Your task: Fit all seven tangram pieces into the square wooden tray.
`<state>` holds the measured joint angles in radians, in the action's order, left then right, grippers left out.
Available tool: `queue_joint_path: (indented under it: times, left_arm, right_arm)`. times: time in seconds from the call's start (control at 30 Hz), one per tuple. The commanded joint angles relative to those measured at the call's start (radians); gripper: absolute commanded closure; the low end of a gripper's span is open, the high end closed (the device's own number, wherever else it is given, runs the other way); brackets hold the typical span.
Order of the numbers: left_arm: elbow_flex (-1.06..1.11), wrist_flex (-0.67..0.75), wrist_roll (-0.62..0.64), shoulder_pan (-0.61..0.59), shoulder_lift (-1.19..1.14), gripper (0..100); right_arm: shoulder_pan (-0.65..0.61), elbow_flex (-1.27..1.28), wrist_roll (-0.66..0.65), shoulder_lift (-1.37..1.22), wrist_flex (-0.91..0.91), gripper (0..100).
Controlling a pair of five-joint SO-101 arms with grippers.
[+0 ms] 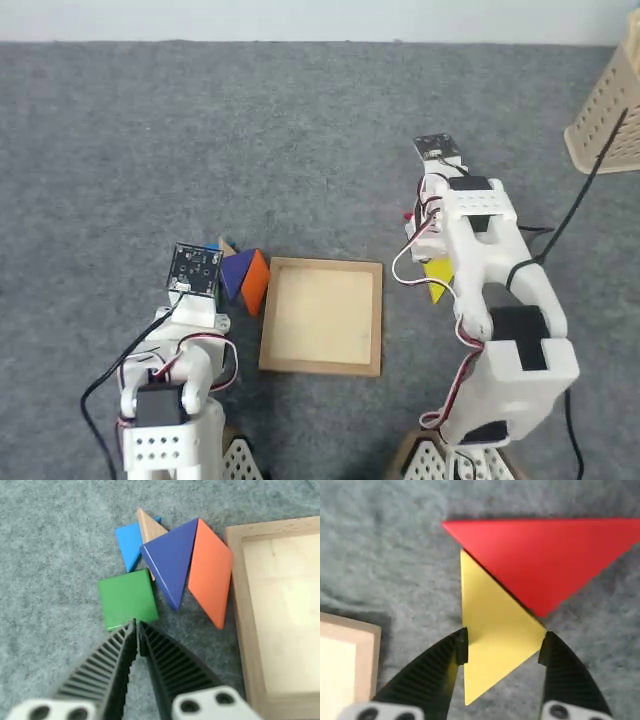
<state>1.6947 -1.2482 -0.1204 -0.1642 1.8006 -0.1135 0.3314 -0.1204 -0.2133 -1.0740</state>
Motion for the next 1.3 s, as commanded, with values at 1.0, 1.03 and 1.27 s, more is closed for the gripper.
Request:
queue_joint_path:
  times: [1.0, 1.03, 1.27]
  left_arm:
    - [-0.008, -0.006, -0.008, -0.003, 0.000, 99]
    - [-0.008, -0.006, -0.008, -0.003, 0.000, 99]
    - [-0.008, -0.006, -0.008, -0.003, 0.000, 99]
  right_arm:
    - [0.018, -0.040, -0.060, -0.104, -0.045, 83.1]
    - [0.019, -0.041, -0.046, -0.104, -0.045, 86.5]
    - [0.019, -0.038, -0.003, -0.028, -0.062, 98.0]
